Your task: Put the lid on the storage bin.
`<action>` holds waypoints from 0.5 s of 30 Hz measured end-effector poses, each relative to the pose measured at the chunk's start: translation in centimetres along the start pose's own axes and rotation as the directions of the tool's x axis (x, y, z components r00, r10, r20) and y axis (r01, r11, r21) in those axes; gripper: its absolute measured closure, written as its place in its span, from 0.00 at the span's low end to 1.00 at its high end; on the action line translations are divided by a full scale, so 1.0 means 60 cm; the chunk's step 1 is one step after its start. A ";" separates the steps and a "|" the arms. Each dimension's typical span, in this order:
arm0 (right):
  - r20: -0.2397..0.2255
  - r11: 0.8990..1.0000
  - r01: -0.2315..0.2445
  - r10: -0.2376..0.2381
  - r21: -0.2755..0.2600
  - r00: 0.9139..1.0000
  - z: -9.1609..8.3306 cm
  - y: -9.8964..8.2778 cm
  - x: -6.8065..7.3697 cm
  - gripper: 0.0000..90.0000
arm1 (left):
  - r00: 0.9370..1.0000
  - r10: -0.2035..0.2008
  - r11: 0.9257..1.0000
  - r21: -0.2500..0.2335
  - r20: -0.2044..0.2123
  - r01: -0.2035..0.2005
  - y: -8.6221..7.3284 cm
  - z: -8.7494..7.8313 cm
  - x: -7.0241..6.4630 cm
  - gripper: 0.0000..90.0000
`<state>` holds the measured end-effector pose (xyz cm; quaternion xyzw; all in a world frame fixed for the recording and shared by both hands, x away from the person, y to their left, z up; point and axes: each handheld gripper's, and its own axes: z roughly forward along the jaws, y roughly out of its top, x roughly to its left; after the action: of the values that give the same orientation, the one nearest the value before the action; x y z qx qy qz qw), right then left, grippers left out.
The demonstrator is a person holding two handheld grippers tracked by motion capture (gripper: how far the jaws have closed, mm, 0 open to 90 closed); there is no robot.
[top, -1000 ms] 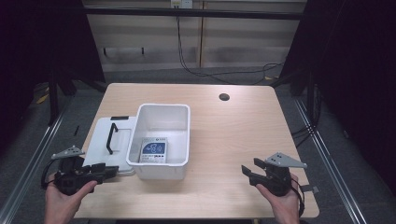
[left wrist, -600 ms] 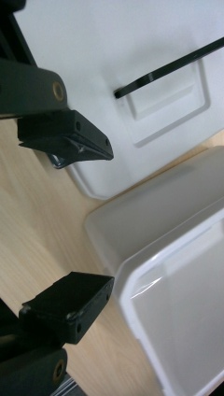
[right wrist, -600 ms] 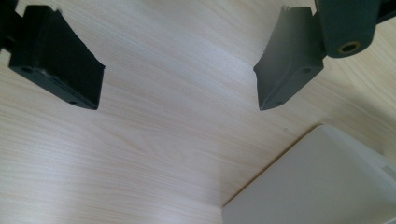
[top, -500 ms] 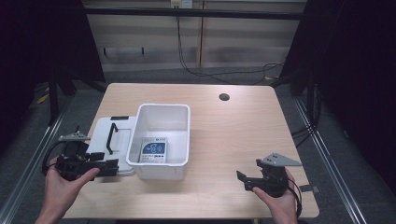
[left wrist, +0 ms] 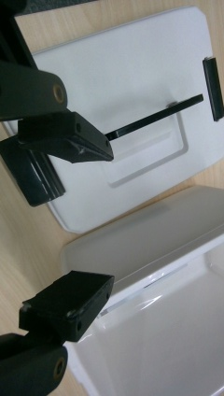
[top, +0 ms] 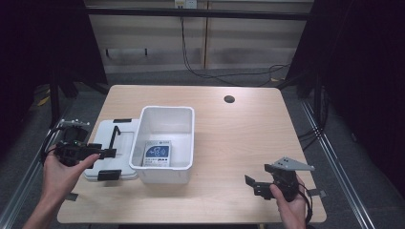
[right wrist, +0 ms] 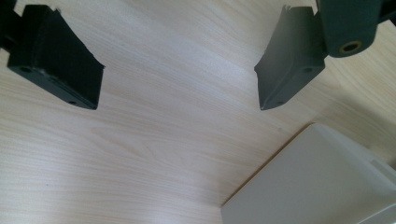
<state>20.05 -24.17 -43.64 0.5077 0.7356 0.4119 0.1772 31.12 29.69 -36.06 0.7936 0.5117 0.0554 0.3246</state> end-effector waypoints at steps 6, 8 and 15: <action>0.006 1.000 0.004 -0.004 0.014 1.000 0.002 -0.001 0.000 0.16 | 0.998 -0.032 0.999 0.002 -0.059 0.032 0.009 0.014 0.014 0.39; 0.008 1.000 0.004 -0.004 0.016 1.000 0.002 -0.001 0.000 0.16 | 0.997 -0.035 0.999 0.023 -0.068 0.036 0.018 0.017 0.019 0.40; 0.021 1.000 -0.010 0.010 0.016 1.000 0.001 -0.001 -0.003 0.16 | 0.992 -0.019 0.997 0.075 -0.125 0.028 0.047 0.015 0.028 0.42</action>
<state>20.13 -24.29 -43.75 0.5170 0.7345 0.4014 0.1790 34.51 29.96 -35.56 0.7943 0.5421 0.0814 0.2619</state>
